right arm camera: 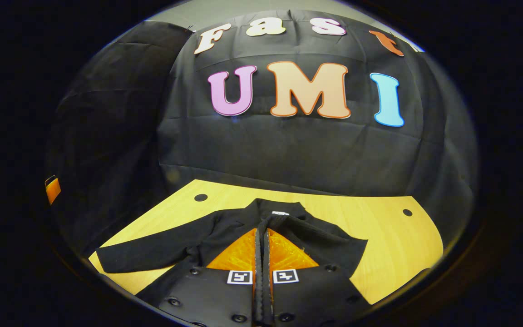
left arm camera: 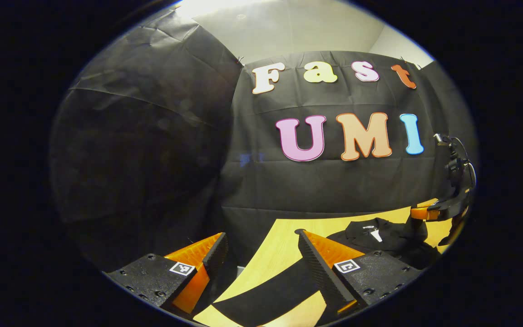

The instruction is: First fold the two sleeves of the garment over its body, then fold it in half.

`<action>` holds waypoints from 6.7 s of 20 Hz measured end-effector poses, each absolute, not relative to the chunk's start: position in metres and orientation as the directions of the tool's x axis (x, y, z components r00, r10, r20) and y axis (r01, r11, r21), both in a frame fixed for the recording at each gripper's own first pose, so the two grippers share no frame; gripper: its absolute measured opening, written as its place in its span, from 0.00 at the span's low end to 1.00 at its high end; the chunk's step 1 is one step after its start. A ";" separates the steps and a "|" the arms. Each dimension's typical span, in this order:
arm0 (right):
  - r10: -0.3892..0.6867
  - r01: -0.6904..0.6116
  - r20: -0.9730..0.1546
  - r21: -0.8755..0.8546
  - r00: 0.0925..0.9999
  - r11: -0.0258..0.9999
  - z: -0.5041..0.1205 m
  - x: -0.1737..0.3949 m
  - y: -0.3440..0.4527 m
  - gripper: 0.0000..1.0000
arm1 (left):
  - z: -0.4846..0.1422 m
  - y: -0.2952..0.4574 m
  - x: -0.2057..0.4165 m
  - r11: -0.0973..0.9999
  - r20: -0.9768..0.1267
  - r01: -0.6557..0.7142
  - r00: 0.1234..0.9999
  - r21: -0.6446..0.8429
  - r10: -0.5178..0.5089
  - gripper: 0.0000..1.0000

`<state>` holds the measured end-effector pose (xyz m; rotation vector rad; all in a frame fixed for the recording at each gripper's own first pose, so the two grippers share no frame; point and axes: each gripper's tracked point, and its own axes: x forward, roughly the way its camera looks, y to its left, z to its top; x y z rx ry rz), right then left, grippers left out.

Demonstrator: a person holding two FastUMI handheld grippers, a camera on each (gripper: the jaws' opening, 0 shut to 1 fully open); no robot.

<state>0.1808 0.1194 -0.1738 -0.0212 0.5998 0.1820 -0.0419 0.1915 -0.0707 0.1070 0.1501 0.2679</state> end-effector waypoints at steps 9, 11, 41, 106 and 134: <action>0.213 -0.255 -0.663 0.034 0.718 0.966 -0.228 0.186 0.199 0.02 | -0.104 0.220 -0.042 0.967 -0.199 -0.227 0.949 0.112 0.246 0.95; 0.226 -0.276 -0.679 0.035 0.698 0.960 -0.234 0.186 0.212 0.02 | -0.111 0.227 -0.042 0.968 -0.211 -0.228 0.946 0.108 0.246 1.00; 0.005 -0.055 -0.571 -0.069 0.821 0.996 -0.167 0.130 0.098 0.99 | -0.343 0.222 -0.109 0.980 -0.752 -0.197 0.648 -0.012 0.121 0.98; -0.250 0.310 -0.487 0.046 0.837 0.950 -0.124 -0.002 -0.212 0.99 | -0.192 -0.154 0.157 0.919 -0.418 0.337 0.819 -0.207 -0.394 0.00; -0.068 0.130 -0.507 0.087 0.859 0.988 -0.146 0.007 -0.197 0.99 | -0.145 -0.161 0.092 0.928 -0.364 0.362 0.855 -0.091 -0.369 0.95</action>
